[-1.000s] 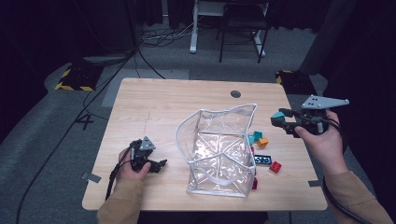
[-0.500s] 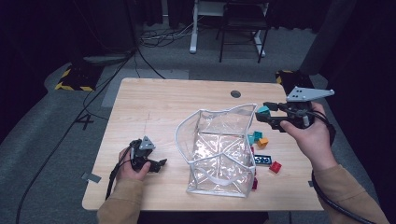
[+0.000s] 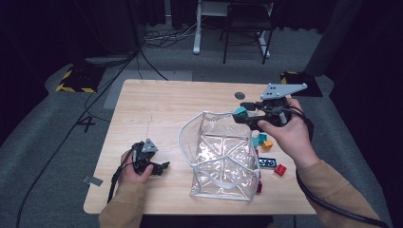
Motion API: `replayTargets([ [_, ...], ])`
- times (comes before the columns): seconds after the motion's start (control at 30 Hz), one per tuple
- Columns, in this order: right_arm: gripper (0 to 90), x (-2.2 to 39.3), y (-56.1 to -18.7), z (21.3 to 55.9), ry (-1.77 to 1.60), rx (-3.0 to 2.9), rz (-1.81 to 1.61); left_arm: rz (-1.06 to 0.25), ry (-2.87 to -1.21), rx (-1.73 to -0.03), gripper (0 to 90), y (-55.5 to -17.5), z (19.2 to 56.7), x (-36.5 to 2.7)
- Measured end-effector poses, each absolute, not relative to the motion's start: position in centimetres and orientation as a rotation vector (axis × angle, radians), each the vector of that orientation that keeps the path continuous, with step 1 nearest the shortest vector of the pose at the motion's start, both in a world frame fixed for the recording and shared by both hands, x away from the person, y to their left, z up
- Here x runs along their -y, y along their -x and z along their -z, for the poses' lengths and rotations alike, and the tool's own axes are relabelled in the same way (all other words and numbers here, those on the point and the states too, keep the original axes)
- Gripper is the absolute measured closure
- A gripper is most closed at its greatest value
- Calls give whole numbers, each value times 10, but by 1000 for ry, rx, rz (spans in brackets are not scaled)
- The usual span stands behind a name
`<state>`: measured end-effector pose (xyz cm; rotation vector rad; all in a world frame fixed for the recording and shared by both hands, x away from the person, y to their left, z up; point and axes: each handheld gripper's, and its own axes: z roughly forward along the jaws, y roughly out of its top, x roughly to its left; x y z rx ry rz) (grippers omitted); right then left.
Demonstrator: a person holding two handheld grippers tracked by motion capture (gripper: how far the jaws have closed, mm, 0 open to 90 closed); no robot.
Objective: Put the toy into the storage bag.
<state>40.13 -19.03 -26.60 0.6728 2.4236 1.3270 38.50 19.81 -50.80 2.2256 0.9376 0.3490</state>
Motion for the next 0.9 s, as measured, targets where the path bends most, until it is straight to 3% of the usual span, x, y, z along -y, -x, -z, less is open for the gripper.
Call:
replayTargets([
  [0.9, 474, 125, -401, 283, -674, -2525, -1406, -350, -2219, -945, 128, -385, 508, -198],
])
